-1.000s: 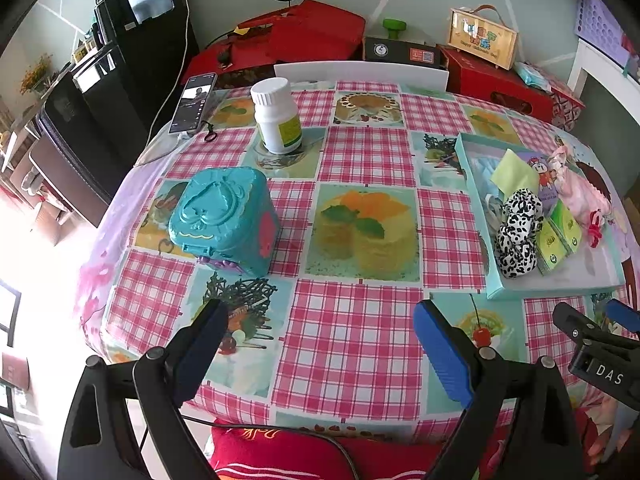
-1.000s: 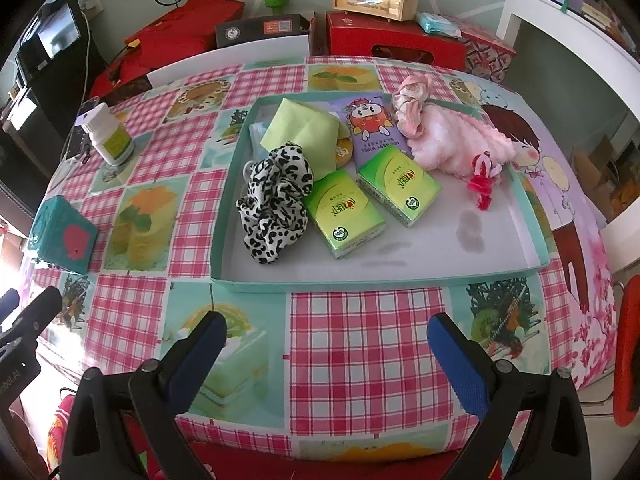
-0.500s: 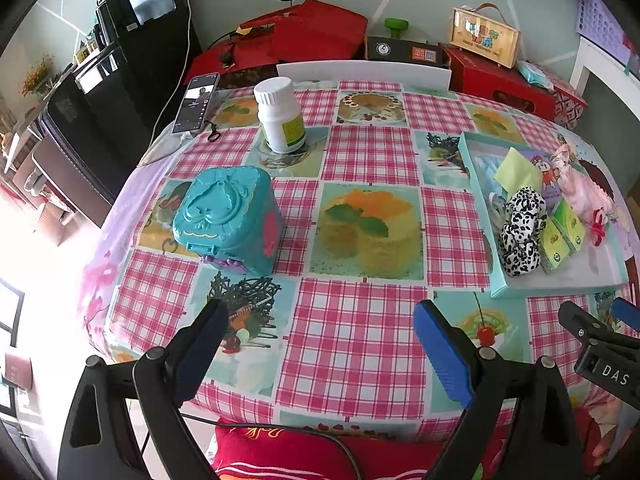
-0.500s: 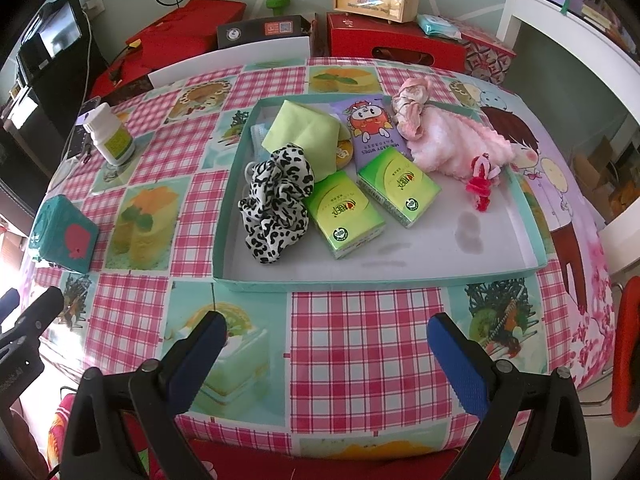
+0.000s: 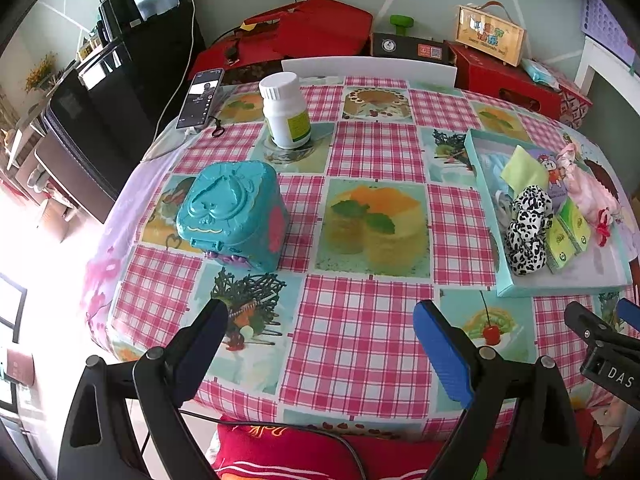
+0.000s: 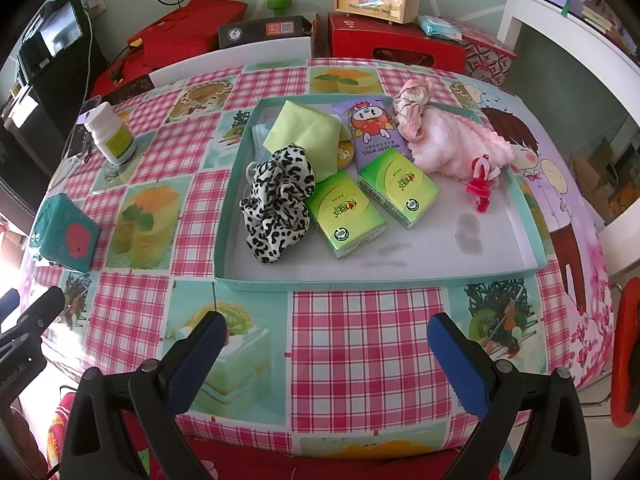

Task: Organize soft objects

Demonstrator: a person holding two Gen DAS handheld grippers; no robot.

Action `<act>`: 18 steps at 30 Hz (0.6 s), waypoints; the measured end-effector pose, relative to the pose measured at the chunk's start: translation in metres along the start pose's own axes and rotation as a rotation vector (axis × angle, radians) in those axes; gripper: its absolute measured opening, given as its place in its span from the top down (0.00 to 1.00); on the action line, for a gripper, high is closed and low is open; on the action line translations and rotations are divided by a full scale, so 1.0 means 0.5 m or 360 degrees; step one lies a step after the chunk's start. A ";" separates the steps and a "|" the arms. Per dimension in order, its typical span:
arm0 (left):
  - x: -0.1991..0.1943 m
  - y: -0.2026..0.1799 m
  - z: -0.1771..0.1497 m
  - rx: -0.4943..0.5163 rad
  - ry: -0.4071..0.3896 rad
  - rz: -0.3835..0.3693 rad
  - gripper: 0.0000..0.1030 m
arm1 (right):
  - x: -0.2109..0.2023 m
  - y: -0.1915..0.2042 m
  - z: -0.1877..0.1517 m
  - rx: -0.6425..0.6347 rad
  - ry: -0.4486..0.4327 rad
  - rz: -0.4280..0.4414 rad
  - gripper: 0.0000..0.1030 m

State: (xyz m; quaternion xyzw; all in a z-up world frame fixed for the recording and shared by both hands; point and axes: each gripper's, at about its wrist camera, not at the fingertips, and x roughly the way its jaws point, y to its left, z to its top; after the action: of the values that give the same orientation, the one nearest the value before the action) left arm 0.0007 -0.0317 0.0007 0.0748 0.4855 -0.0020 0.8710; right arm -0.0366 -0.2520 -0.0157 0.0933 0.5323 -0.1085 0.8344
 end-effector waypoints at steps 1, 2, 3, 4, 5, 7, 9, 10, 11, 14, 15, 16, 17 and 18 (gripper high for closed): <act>0.001 0.000 0.000 -0.0002 0.0002 0.0001 0.09 | 0.000 0.000 0.000 0.0000 0.0000 0.0000 0.01; 0.001 0.000 0.000 -0.0004 0.0005 0.0003 0.09 | 0.000 0.000 0.000 0.0000 0.0001 0.0001 0.01; 0.002 0.000 -0.001 -0.0006 0.0007 0.0005 0.09 | 0.000 0.001 0.000 -0.0001 0.0002 0.0001 0.01; 0.002 0.001 -0.001 -0.0008 0.0011 0.0007 0.09 | 0.000 0.002 0.000 -0.0001 0.0003 0.0001 0.01; 0.003 0.001 -0.001 -0.0010 0.0013 0.0006 0.09 | 0.000 0.003 -0.001 -0.0001 0.0003 0.0002 0.01; 0.004 0.002 -0.002 -0.0014 0.0017 0.0007 0.09 | 0.000 0.002 -0.001 0.0000 0.0004 0.0002 0.01; 0.004 0.003 -0.002 -0.0016 0.0018 0.0008 0.09 | 0.000 0.003 -0.001 -0.0001 0.0005 0.0001 0.01; 0.005 0.003 -0.002 -0.0016 0.0018 0.0009 0.09 | 0.000 0.003 -0.001 -0.0001 0.0004 0.0001 0.01; 0.005 0.004 -0.003 -0.0016 0.0019 0.0011 0.09 | 0.000 0.003 -0.001 -0.0001 0.0003 0.0001 0.01; 0.006 0.005 -0.004 -0.0022 0.0024 0.0016 0.09 | 0.001 0.003 -0.001 -0.0001 0.0003 0.0000 0.01; 0.007 0.005 -0.004 -0.0023 0.0027 0.0017 0.09 | 0.001 0.004 0.000 -0.0001 0.0004 0.0000 0.01; 0.007 0.005 -0.004 -0.0026 0.0029 0.0017 0.09 | 0.001 0.004 0.000 -0.0001 0.0003 0.0000 0.01; 0.007 0.006 -0.005 -0.0029 0.0030 0.0018 0.09 | 0.001 0.004 0.000 0.0000 0.0004 0.0000 0.01; 0.007 0.007 -0.005 -0.0030 0.0031 0.0020 0.09 | 0.001 0.004 0.000 -0.0001 0.0005 0.0000 0.01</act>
State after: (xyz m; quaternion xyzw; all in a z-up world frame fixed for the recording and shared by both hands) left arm 0.0010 -0.0279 -0.0032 0.0697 0.4934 0.0087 0.8669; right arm -0.0359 -0.2503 -0.0159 0.0932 0.5336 -0.1081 0.8336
